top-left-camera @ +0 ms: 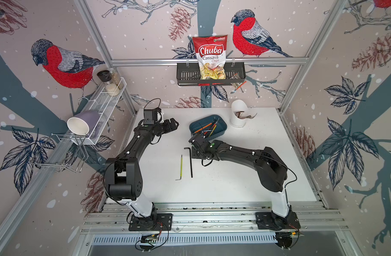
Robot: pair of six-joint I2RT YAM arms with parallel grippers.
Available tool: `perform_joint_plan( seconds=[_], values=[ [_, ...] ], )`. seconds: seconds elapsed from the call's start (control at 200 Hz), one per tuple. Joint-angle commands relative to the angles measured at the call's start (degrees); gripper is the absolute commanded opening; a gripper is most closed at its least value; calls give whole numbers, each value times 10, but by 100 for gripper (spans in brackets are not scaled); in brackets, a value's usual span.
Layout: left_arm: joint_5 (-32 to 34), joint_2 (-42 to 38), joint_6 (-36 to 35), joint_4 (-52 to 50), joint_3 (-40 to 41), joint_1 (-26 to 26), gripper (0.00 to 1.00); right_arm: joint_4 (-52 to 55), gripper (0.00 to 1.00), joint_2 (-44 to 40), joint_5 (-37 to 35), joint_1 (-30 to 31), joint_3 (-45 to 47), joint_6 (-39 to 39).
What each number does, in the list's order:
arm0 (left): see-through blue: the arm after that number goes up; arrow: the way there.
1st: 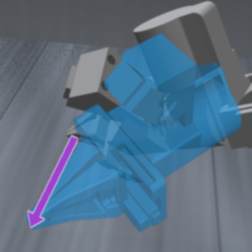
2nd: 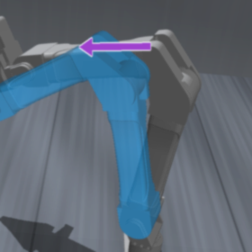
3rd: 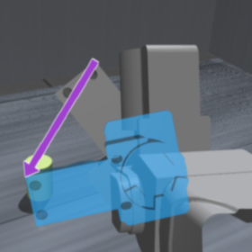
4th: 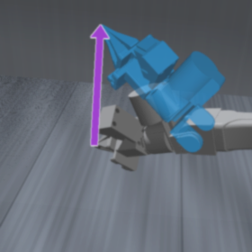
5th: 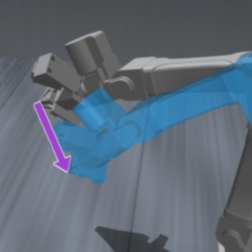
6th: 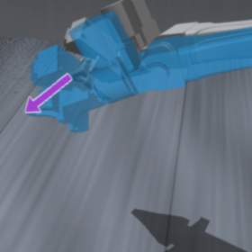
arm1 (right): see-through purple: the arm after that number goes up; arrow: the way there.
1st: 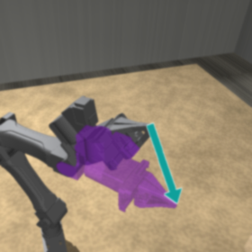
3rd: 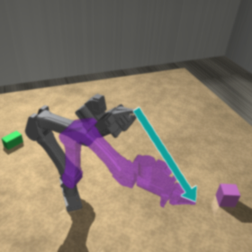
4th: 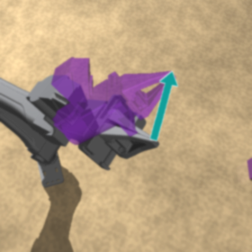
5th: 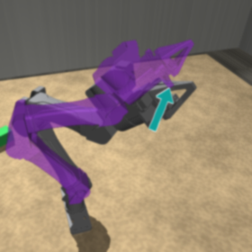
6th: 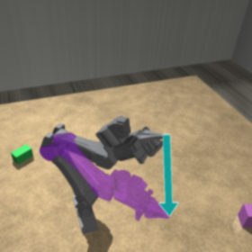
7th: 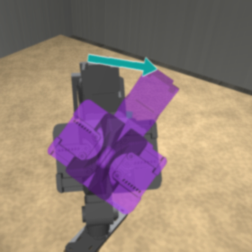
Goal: Put the hex key on the desktop into the storage box
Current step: Place the Allen key in the storage box, then pick up the Allen key from the center of the board.
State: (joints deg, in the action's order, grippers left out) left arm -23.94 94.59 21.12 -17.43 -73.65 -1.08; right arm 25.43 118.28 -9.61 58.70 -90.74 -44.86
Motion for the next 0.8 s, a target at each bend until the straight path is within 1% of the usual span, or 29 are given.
perform_joint_plan(
  seconds=[0.0, 0.18, 0.44, 0.575, 0.715, 0.795],
  values=[
    [3, 1, -2, -6, -6, 1, 95, 84, 51, 34, 5, 14, -39, 14],
    [13, 1, -5, -12, -9, 3, 95, 128, 50, 92, 6, 30, -100, 21],
    [14, -2, -5, -14, -12, 8, 95, 186, 49, 153, -28, 42, -165, 28],
    [21, -5, -4, -16, -8, 10, 96, 202, 42, 185, -37, 51, -179, 25],
    [47, -12, -3, -18, -9, 9, 96, 204, 35, 202, -40, 57, -166, 16],
    [50, -16, -3, -17, -9, 10, 96, 202, 30, 206, -35, 58, -161, 14]
  ],
)
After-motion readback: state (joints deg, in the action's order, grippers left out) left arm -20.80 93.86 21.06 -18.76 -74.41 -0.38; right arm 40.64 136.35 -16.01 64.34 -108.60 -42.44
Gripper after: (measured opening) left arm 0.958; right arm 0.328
